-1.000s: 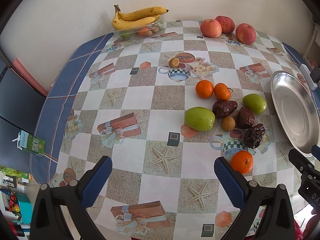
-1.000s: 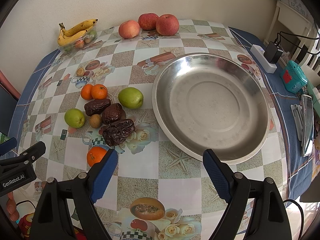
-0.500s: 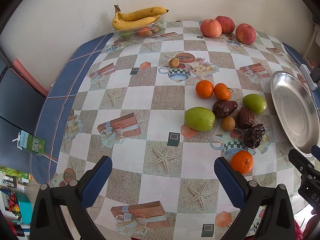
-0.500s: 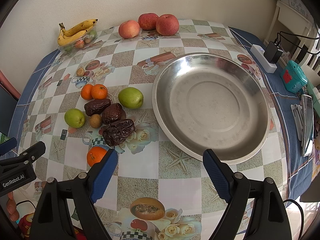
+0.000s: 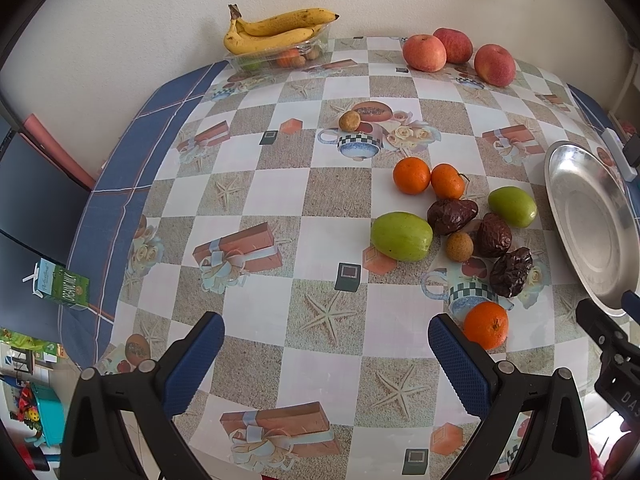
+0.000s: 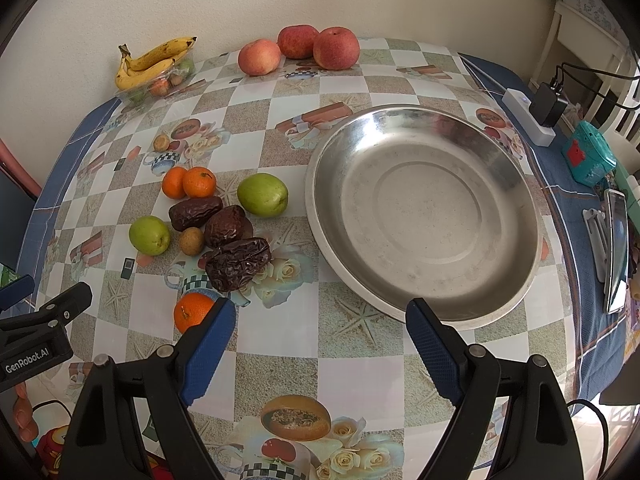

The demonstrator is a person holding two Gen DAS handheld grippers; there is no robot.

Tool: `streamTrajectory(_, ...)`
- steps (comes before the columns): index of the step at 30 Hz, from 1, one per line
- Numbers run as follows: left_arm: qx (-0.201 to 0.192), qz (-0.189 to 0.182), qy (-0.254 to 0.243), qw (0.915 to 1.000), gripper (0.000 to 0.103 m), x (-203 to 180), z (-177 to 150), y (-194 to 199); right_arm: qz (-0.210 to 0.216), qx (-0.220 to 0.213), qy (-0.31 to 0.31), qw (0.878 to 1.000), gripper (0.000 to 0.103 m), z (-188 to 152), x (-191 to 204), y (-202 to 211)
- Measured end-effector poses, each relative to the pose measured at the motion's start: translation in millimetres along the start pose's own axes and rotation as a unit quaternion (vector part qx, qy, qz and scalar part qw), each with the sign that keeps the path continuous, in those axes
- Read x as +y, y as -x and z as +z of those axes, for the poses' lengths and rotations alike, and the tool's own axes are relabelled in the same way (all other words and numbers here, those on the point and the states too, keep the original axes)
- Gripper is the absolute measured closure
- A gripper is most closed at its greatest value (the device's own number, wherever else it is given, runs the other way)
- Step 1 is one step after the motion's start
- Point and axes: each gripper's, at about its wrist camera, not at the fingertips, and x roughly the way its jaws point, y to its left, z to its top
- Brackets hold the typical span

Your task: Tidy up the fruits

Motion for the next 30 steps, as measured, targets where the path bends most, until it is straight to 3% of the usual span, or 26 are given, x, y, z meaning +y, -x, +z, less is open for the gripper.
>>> streamTrajectory(4, -0.008, -0.001, -0.002, 1.0000, 0.000, -2, 12, 0, 0.014, 0.006, 0.008, 1.000, 0.016, 4, 6, -6)
streamTrajectory(9, -0.010, -0.040, 0.020, 0.9989, 0.000, 0, 26, -2, 0.036, -0.001, 0.007, 0.999, 0.016, 11, 16, -7)
streamTrajectory(15, -0.021, -0.060, 0.039, 0.9972, 0.000, 3, 43, -6, 0.047, -0.002, 0.004, 0.999, 0.015, 17, 27, -4)
streamTrajectory(22, -0.023, -0.039, 0.057, 0.9973, 0.000, 5, 65, -13, 0.057, 0.009, -0.006, 0.998, 0.016, 28, 34, -9)
streamTrajectory(30, -0.019, -0.076, 0.074, 0.9941, 0.000, 0, 76, -32, 0.069, 0.024, -0.001, 0.997, 0.016, 43, 46, -25)
